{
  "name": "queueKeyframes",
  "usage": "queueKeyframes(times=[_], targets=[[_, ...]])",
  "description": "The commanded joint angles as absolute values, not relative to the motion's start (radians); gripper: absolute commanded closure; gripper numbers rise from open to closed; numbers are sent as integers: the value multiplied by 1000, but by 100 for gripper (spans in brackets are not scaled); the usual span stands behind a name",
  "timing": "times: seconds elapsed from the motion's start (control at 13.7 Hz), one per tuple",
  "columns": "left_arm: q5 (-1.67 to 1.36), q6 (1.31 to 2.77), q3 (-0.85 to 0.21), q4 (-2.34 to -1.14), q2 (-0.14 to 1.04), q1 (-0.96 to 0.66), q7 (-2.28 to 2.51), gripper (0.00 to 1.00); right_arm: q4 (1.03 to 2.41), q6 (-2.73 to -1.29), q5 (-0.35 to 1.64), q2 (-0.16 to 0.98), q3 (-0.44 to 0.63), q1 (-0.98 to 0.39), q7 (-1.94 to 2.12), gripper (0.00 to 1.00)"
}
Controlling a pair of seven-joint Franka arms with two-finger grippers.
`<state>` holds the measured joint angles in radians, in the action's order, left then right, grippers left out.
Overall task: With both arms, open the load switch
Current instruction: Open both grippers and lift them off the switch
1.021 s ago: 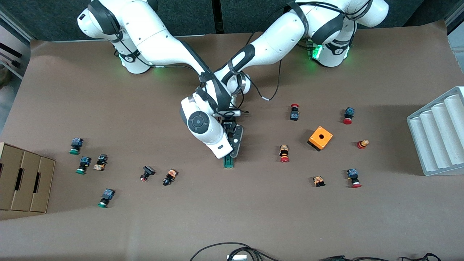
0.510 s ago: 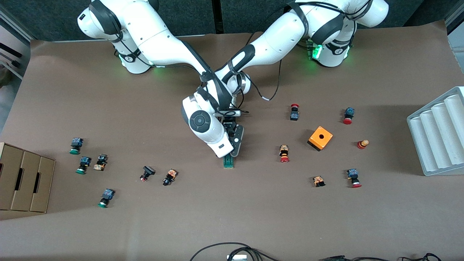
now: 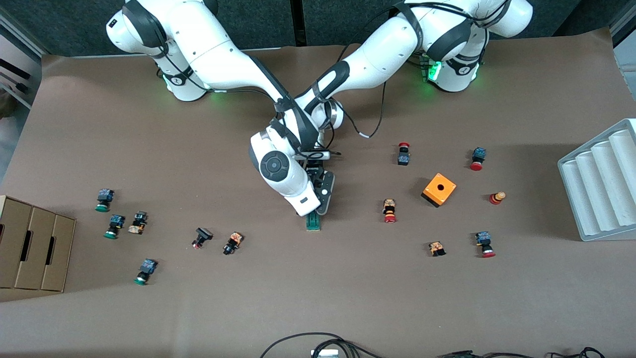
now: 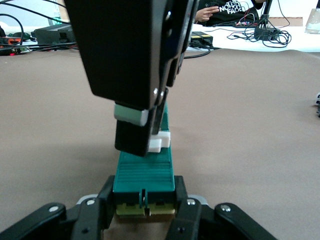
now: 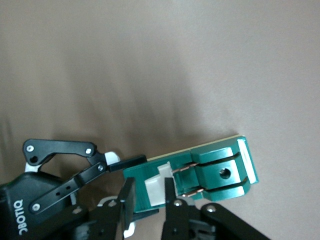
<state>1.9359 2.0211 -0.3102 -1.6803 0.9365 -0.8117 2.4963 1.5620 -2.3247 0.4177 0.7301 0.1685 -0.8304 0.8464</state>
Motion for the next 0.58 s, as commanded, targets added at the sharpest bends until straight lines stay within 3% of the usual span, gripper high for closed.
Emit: queueKeyframes(times=[0.0,0.36,0.44,0.51], targets=[[1950,2020,-301,-1681,940,-822,2511,55,1569,-2329,417,690,179,-835,839,0],[1950,2020,-301,-1681,940,-822,2511,54,1568,-2304,417,634,181,-821,831,0],[1947,2023,-302,-1680,939,-821,2511,49,1568,-2303,419,621,181,-819,828,0],[1941,2023,-302,-1672,936,-819,2513,27,1568,-2301,420,603,181,-816,819,0]])
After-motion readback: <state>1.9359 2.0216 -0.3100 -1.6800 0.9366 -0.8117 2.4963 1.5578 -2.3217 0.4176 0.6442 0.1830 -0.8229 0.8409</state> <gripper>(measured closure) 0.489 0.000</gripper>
